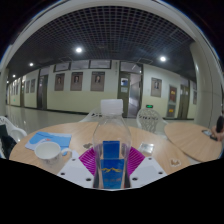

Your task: Pour water

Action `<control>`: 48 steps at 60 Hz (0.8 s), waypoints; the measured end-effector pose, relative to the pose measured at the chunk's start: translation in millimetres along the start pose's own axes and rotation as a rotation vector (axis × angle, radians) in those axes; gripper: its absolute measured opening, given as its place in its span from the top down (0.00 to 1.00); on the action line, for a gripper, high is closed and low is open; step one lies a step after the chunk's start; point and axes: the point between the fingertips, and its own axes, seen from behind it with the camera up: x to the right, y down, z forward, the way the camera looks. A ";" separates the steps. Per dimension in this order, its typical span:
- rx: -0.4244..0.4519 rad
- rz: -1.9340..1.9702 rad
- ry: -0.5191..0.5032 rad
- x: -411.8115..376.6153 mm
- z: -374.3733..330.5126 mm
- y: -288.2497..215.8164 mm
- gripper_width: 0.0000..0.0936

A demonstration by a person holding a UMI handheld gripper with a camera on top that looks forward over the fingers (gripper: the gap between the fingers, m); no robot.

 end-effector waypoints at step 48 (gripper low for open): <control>-0.032 0.161 -0.084 -15.3 -57.9 39.5 0.09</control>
